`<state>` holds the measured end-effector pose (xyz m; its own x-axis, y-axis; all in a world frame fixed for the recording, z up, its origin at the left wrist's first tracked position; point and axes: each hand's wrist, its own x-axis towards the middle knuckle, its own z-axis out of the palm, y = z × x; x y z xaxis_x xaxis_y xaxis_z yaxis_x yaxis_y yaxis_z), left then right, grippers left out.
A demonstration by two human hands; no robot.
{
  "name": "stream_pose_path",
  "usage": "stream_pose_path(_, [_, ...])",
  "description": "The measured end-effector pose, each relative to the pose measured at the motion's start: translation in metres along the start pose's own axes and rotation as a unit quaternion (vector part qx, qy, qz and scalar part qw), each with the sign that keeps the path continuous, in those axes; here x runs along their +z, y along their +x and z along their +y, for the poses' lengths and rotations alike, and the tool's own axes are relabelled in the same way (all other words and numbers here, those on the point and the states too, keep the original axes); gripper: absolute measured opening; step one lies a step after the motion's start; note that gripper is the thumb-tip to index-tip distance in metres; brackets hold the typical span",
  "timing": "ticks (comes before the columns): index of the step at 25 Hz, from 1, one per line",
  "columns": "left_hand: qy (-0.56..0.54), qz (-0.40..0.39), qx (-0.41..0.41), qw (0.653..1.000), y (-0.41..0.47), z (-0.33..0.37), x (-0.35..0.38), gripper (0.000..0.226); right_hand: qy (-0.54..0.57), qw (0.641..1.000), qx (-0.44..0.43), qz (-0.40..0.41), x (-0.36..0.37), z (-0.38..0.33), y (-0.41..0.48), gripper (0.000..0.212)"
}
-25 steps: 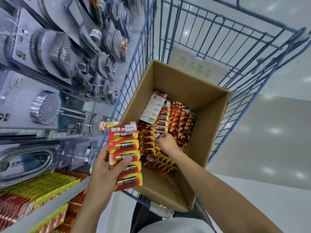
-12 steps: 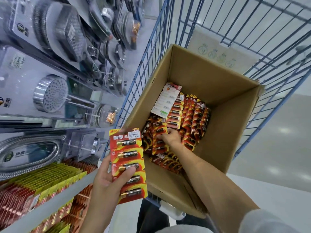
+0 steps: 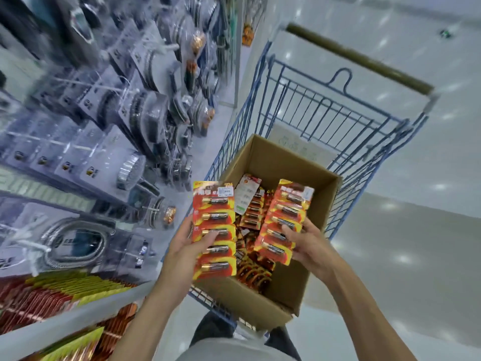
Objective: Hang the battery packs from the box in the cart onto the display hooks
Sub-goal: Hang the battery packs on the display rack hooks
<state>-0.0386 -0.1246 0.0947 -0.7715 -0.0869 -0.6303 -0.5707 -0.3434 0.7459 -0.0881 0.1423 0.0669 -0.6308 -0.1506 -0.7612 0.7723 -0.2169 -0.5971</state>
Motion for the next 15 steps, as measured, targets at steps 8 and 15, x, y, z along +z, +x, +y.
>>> stream_pose_path(8, [-0.049,-0.035,0.143,0.988,-0.082,0.034,0.000,0.053,0.010,0.984,-0.150,-0.100,0.043,-0.023,-0.140,0.044])
stream_pose_path(15, [-0.117,0.061,0.277,0.952,-0.222,-0.010,-0.026,0.044,-0.014,0.964,-0.157,-0.216,0.072,0.009,-0.203,0.039])
